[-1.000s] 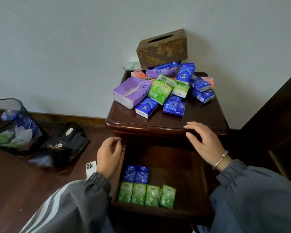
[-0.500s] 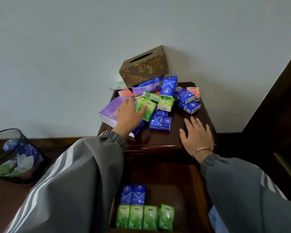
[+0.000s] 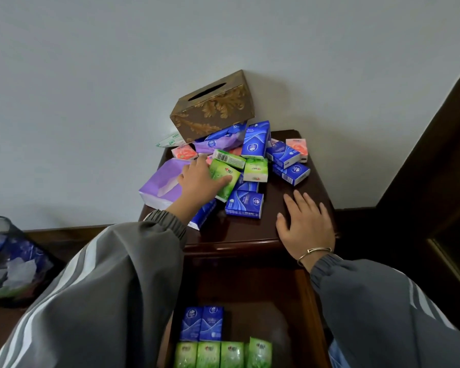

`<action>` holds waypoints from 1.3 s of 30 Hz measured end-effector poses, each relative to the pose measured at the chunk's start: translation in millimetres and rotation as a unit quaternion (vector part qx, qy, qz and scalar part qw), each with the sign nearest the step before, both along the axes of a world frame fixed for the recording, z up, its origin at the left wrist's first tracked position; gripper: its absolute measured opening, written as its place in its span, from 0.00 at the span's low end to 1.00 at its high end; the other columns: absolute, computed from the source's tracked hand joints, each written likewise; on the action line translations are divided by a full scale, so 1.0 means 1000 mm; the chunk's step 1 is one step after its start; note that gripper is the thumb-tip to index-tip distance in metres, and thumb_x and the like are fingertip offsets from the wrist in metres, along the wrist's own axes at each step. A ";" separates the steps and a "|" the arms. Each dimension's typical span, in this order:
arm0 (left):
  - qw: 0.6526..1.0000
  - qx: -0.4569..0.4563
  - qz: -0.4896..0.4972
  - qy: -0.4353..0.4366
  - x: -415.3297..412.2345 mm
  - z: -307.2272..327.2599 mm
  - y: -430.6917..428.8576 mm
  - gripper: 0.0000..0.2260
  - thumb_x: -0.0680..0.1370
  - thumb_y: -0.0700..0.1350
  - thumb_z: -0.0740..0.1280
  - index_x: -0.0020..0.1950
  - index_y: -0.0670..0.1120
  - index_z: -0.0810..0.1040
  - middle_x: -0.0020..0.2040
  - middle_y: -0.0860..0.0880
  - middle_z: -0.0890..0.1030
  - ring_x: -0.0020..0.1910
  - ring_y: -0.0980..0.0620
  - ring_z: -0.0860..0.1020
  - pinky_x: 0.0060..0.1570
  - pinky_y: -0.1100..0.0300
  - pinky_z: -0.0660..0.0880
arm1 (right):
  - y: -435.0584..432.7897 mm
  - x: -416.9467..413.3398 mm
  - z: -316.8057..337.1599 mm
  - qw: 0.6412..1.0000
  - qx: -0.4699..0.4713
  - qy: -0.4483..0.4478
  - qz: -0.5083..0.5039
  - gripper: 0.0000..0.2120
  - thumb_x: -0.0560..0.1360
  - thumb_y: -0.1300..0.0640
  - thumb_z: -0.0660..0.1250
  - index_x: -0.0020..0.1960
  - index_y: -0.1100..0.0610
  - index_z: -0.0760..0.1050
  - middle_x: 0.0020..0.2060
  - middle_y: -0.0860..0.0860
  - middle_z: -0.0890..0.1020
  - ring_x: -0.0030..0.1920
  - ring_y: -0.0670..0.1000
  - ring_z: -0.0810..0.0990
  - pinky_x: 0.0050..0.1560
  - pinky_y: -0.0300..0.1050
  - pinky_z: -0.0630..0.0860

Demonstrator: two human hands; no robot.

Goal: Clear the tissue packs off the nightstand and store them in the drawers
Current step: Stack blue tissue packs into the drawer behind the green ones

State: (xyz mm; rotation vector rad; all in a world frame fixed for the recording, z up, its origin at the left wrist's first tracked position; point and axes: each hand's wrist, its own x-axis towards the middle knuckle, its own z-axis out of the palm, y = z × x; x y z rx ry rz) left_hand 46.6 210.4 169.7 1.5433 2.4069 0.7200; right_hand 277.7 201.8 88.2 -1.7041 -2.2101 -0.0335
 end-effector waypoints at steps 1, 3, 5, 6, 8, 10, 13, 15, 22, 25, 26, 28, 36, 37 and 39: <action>1.000 0.007 -0.009 0.008 0.001 0.000 -0.001 0.37 0.71 0.60 0.71 0.74 0.46 0.63 0.70 0.44 0.70 0.69 0.41 0.67 0.67 0.43 0.63 | 0.000 0.000 0.000 1.000 0.000 0.002 0.001 0.25 0.74 0.44 0.56 0.70 0.51 0.68 0.70 0.52 0.70 0.71 0.53 0.66 0.69 0.56 0.62; 0.999 0.018 -0.037 0.013 0.005 0.000 -0.002 0.36 0.72 0.58 0.71 0.74 0.44 0.64 0.70 0.42 0.68 0.68 0.42 0.68 0.67 0.44 0.65 | 0.000 0.000 0.000 1.000 -0.001 0.002 0.002 0.25 0.74 0.44 0.56 0.70 0.51 0.67 0.70 0.52 0.70 0.71 0.52 0.66 0.69 0.56 0.62; 0.997 0.031 -0.068 0.002 0.009 -0.003 -0.005 0.35 0.73 0.56 0.71 0.73 0.41 0.64 0.69 0.41 0.65 0.68 0.40 0.68 0.67 0.46 0.66 | 0.000 0.000 0.001 1.000 -0.002 0.002 0.003 0.25 0.75 0.44 0.56 0.70 0.51 0.67 0.70 0.51 0.70 0.71 0.52 0.66 0.69 0.56 0.62; 0.996 0.036 -0.078 0.007 0.012 -0.006 -0.007 0.35 0.73 0.56 0.71 0.73 0.41 0.64 0.69 0.40 0.64 0.67 0.40 0.69 0.66 0.46 0.67 | 0.000 0.000 0.001 1.000 -0.003 0.001 0.003 0.25 0.75 0.44 0.55 0.70 0.51 0.67 0.70 0.51 0.70 0.71 0.52 0.66 0.70 0.56 0.61; 0.994 0.046 -0.089 0.033 0.015 -0.012 -0.011 0.38 0.71 0.58 0.73 0.72 0.41 0.63 0.67 0.40 0.63 0.66 0.39 0.68 0.65 0.48 0.68 | -0.001 0.000 0.001 1.000 -0.003 -0.001 0.002 0.25 0.75 0.44 0.55 0.70 0.50 0.67 0.70 0.51 0.70 0.71 0.52 0.66 0.70 0.56 0.62; 0.993 0.055 -0.094 0.041 0.018 -0.016 -0.013 0.37 0.70 0.57 0.73 0.72 0.42 0.63 0.67 0.39 0.64 0.67 0.39 0.66 0.64 0.48 0.67 | -0.001 0.000 0.002 1.000 -0.003 0.001 0.003 0.25 0.75 0.44 0.55 0.70 0.50 0.67 0.70 0.51 0.70 0.71 0.52 0.66 0.69 0.56 0.62; 0.990 0.059 -0.102 0.079 0.021 -0.017 -0.012 0.35 0.72 0.55 0.72 0.73 0.45 0.61 0.67 0.39 0.69 0.64 0.39 0.68 0.63 0.48 0.65 | -0.002 0.000 0.002 1.000 -0.005 0.004 0.004 0.25 0.75 0.44 0.56 0.70 0.51 0.67 0.70 0.51 0.70 0.71 0.52 0.66 0.69 0.56 0.62; 0.986 0.083 -0.115 0.090 0.022 -0.016 -0.014 0.35 0.73 0.54 0.71 0.74 0.47 0.60 0.67 0.41 0.71 0.64 0.41 0.69 0.63 0.48 0.66 | -0.002 0.000 0.003 1.000 -0.006 0.002 0.002 0.25 0.75 0.44 0.56 0.70 0.50 0.67 0.70 0.51 0.70 0.71 0.52 0.66 0.70 0.56 0.62; 0.913 0.323 0.041 -0.247 -0.026 0.012 -0.031 0.31 0.72 0.48 0.73 0.71 0.46 0.64 0.62 0.46 0.76 0.59 0.50 0.77 0.61 0.49 0.75 | -0.001 0.002 0.002 1.000 -0.011 0.000 -0.001 0.25 0.75 0.44 0.55 0.70 0.50 0.66 0.70 0.50 0.69 0.72 0.51 0.64 0.70 0.54 0.61; 0.917 0.285 0.098 -0.260 -0.060 0.004 -0.042 0.27 0.73 0.49 0.72 0.69 0.46 0.66 0.60 0.47 0.77 0.57 0.49 0.78 0.57 0.54 0.76 | -0.002 0.003 0.005 1.000 -0.006 0.009 0.014 0.23 0.76 0.44 0.57 0.69 0.50 0.68 0.69 0.50 0.70 0.71 0.52 0.66 0.70 0.54 0.62; 0.920 0.263 0.098 -0.272 -0.065 -0.003 -0.045 0.25 0.73 0.48 0.72 0.67 0.45 0.67 0.59 0.47 0.77 0.57 0.49 0.78 0.53 0.58 0.76 | -0.002 0.003 0.007 0.999 0.006 0.028 0.025 0.23 0.76 0.44 0.58 0.68 0.51 0.70 0.68 0.51 0.72 0.69 0.53 0.68 0.69 0.55 0.64; 0.916 0.244 0.095 -0.304 -0.069 -0.019 -0.049 0.23 0.74 0.47 0.72 0.65 0.44 0.69 0.57 0.48 0.78 0.55 0.50 0.79 0.45 0.67 0.73 | -0.006 0.004 0.016 0.990 0.047 0.124 0.050 0.21 0.75 0.44 0.60 0.62 0.55 0.74 0.62 0.53 0.77 0.63 0.55 0.73 0.64 0.55 0.68; 0.891 0.279 0.080 -0.350 -0.074 -0.043 -0.051 0.20 0.74 0.49 0.72 0.62 0.51 0.68 0.58 0.48 0.79 0.56 0.52 0.79 0.55 0.56 0.76 | 0.034 -0.096 0.094 0.982 0.100 0.054 0.152 0.22 0.72 0.41 0.64 0.59 0.53 0.73 0.53 0.53 0.78 0.54 0.56 0.75 0.51 0.53 0.72; 0.887 0.284 0.073 -0.356 -0.074 -0.044 -0.052 0.20 0.74 0.49 0.72 0.61 0.53 0.68 0.58 0.49 0.79 0.56 0.53 0.79 0.54 0.57 0.76 | 0.043 -0.116 0.099 0.987 0.071 -0.008 0.147 0.24 0.72 0.38 0.63 0.60 0.52 0.71 0.55 0.53 0.77 0.55 0.57 0.75 0.51 0.53 0.72; 0.880 0.289 0.069 -0.371 -0.076 -0.047 -0.053 0.20 0.74 0.50 0.72 0.61 0.54 0.67 0.57 0.50 0.79 0.55 0.54 0.79 0.52 0.57 0.77 | 0.057 -0.149 0.102 0.988 0.016 -0.088 0.122 0.28 0.71 0.35 0.62 0.63 0.53 0.68 0.58 0.55 0.76 0.58 0.59 0.74 0.53 0.53 0.71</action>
